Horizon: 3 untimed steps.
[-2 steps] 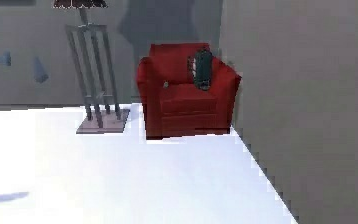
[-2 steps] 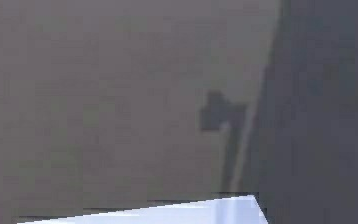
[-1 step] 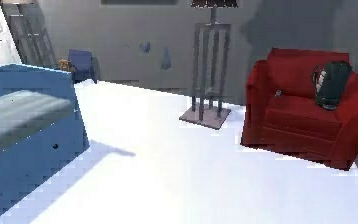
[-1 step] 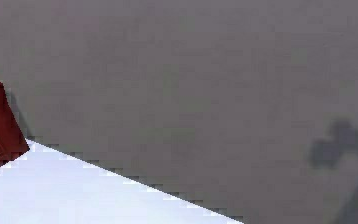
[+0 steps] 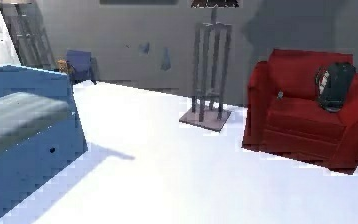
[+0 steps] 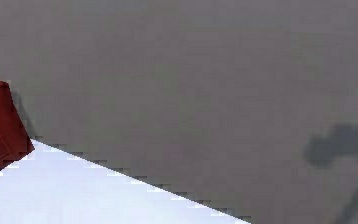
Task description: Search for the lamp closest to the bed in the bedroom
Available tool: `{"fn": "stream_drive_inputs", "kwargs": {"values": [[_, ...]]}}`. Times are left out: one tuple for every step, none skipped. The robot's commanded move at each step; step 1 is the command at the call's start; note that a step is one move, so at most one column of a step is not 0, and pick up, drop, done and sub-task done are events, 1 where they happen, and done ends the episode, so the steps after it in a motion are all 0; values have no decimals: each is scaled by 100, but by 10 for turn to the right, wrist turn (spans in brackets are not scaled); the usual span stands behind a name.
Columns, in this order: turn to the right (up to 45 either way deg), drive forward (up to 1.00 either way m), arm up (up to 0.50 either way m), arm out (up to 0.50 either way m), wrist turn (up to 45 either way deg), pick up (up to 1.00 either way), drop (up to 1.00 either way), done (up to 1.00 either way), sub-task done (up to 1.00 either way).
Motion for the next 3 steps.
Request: {"fn": "stream_drive_inputs", "kwargs": {"values": [[-120,0,0,0,0,0,0,0,0],[0,70,0,0,0,0,0,0,0],[-450,0,0,0,0,0,0,0,0]]}}
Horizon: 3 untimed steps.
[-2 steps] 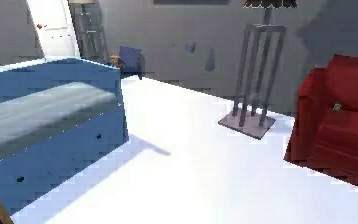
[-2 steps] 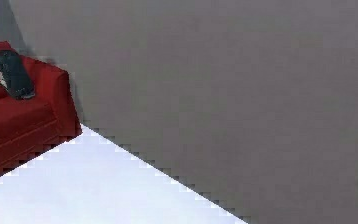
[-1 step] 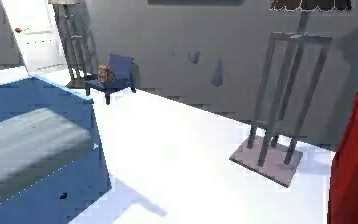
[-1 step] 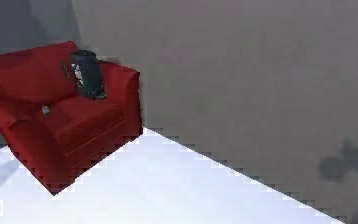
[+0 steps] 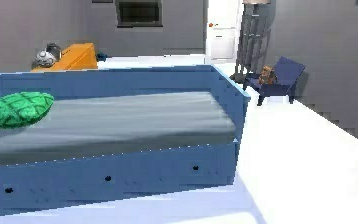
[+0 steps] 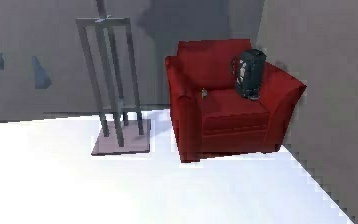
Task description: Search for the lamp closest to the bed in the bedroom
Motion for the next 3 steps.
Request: {"fn": "stream_drive_inputs", "kwargs": {"values": [[-90,0,0,0,0,0,0,0,0],[0,55,0,0,0,0,0,0,0],[450,0,0,0,0,0,0,0,0]]}}
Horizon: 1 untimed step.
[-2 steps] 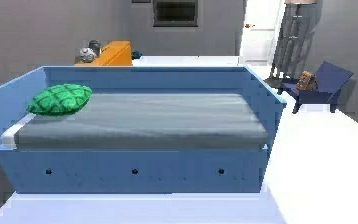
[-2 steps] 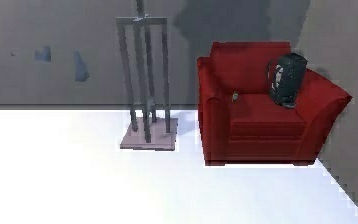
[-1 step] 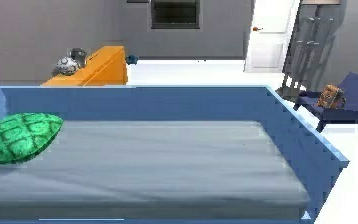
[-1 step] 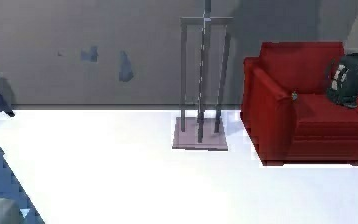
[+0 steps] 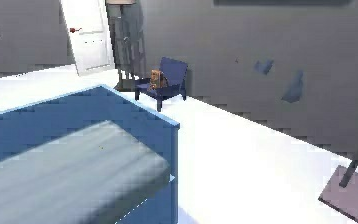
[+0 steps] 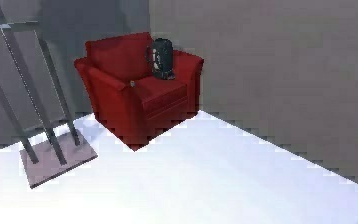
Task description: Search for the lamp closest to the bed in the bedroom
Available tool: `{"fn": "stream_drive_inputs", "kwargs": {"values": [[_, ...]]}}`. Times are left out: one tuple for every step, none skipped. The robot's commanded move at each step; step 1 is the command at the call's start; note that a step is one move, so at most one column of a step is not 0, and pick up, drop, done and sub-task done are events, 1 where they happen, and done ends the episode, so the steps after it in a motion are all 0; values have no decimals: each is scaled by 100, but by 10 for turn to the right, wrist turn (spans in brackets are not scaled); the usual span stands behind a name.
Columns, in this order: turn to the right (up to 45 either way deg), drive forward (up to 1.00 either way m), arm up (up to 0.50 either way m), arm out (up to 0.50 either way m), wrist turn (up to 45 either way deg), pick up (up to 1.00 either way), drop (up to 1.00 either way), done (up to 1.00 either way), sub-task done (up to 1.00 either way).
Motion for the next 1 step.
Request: {"fn": "stream_drive_inputs", "kwargs": {"values": [[270,0,0,0,0,0,0,0,0]]}}
